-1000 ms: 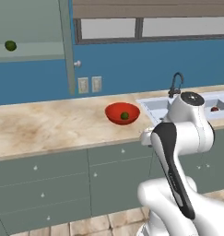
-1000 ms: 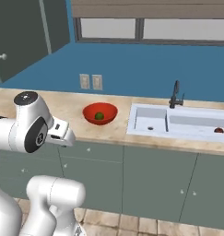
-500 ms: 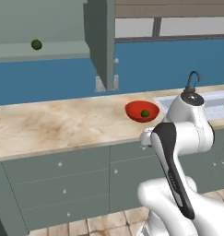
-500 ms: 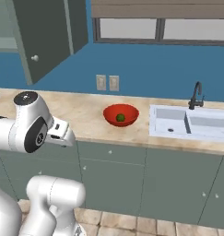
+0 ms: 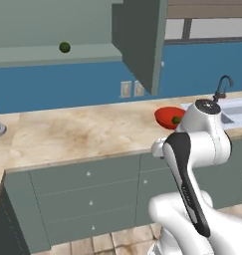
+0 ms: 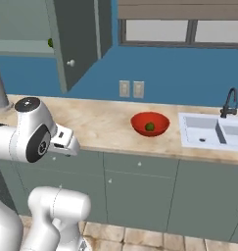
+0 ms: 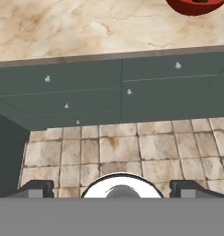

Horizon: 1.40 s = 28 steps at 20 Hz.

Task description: Pick the limes from the cabinet and place them in one bowl. Pick the apple from the sink and place it in the other bowl.

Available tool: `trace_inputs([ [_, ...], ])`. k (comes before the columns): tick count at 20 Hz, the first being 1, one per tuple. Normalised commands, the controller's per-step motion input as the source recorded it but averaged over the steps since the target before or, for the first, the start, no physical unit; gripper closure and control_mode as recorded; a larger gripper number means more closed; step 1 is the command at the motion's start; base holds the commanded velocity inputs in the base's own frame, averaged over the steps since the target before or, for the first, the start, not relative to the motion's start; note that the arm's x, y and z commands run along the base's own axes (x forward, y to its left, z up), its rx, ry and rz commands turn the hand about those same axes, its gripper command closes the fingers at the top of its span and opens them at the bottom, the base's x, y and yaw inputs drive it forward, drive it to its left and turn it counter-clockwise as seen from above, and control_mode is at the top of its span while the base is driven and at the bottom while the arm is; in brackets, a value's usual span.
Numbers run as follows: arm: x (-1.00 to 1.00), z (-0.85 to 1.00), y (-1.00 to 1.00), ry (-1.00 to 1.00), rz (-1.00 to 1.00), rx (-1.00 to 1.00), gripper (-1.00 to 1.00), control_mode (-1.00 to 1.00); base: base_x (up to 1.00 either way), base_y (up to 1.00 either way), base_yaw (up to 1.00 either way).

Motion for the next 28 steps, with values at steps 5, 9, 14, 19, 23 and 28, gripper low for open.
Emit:
trace_inputs([
  [5,0.0,0.0,0.0,0.0,0.0,0.0,-1.0,1.0,0.05,0.57,0.0],
  [9,0.0,0.0,0.0,0.0,0.0,0.0,-1.0,1.0,0.09,0.57,0.0],
  [14,0.0,0.0,0.0,0.0,0.0,0.0,-1.0,1.0,0.11,0.56,0.0],
  [19,0.0,0.0,0.0,0.0,0.0,0.0,-1.0,1.0,0.17,0.39,0.0],
  [23,0.0,0.0,0.0,0.0,0.0,0.0,-1.0,1.0,0.4,0.15,0.0],
  [28,0.0,0.0,0.0,0.0,0.0,0.0,-1.0,1.0,0.45,0.25,0.0],
])
